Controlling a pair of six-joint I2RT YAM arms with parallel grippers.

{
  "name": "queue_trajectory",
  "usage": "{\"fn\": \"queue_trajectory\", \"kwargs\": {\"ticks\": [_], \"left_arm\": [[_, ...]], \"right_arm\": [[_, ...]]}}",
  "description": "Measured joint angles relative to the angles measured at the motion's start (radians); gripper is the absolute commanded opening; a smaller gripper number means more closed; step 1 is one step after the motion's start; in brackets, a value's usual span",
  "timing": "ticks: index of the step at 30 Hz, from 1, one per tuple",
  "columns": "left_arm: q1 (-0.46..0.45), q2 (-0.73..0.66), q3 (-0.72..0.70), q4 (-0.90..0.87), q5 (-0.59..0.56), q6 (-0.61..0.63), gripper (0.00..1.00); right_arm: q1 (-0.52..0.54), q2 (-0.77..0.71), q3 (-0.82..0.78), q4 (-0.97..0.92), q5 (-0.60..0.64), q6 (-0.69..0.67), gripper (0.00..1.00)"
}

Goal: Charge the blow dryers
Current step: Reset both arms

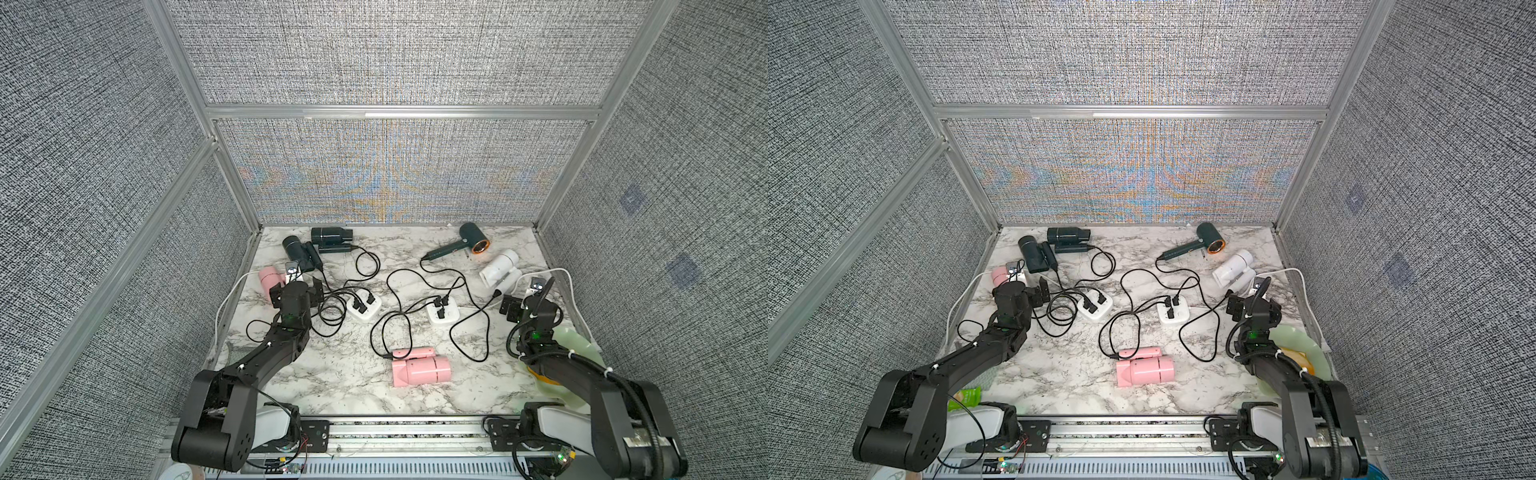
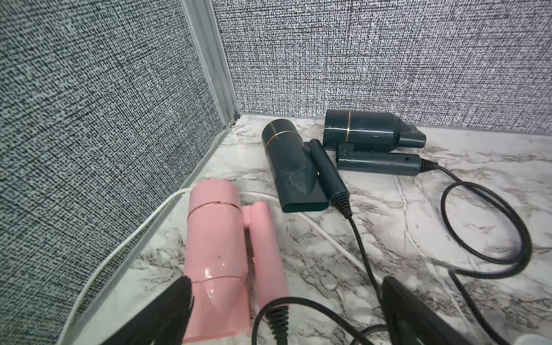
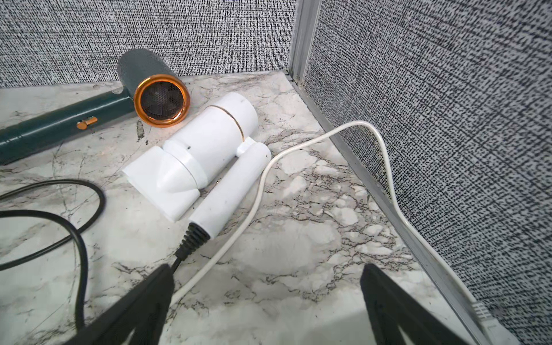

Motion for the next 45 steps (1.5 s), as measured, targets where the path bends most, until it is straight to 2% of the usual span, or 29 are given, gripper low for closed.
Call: {"fn": "queue_trajectory", "kwargs": {"ticks": [6, 10, 17, 20, 27, 29, 34, 37, 45], "left_arm": [[0.03, 0.04, -0.134, 0.166, 0.008, 0.039, 0.99], [0.044, 0.066, -0.168, 0.272, 0.05, 0.078, 1.0], [0.148, 0.157, -0.226, 0.462, 0.155, 0.06, 0.99], [0.15, 0.156, -0.224, 0.472, 0.206, 0.057, 0.99], [0.152, 0.154, -0.22, 0.487, 0.234, 0.051, 0.99], [0.159, 0.157, -0.209, 0.478, 0.28, 0.058, 0.99], [0.172, 0.159, -0.199, 0.48, 0.36, 0.08, 0.99], [0.172, 0.159, -0.198, 0.48, 0.37, 0.081, 0.99], [0.172, 0.153, -0.201, 0.48, 0.333, 0.061, 0.99]], "right_arm": [[-0.006, 0.053, -0.051, 0.146, -0.062, -0.015, 0.99], [-0.018, 0.103, -0.093, 0.267, -0.113, -0.01, 0.99], [-0.031, 0.263, -0.04, 0.357, -0.203, -0.01, 0.99], [-0.049, 0.273, 0.025, 0.332, -0.243, -0.01, 0.99], [-0.055, 0.274, 0.033, 0.299, -0.282, -0.01, 0.99], [-0.055, 0.274, 0.033, 0.299, -0.286, -0.01, 0.99], [-0.103, 0.274, 0.01, 0.301, -0.409, -0.017, 0.99], [-0.096, 0.276, 0.024, 0.305, -0.462, -0.027, 0.99], [-0.089, 0.275, 0.027, 0.305, -0.456, -0.027, 0.99]]}}
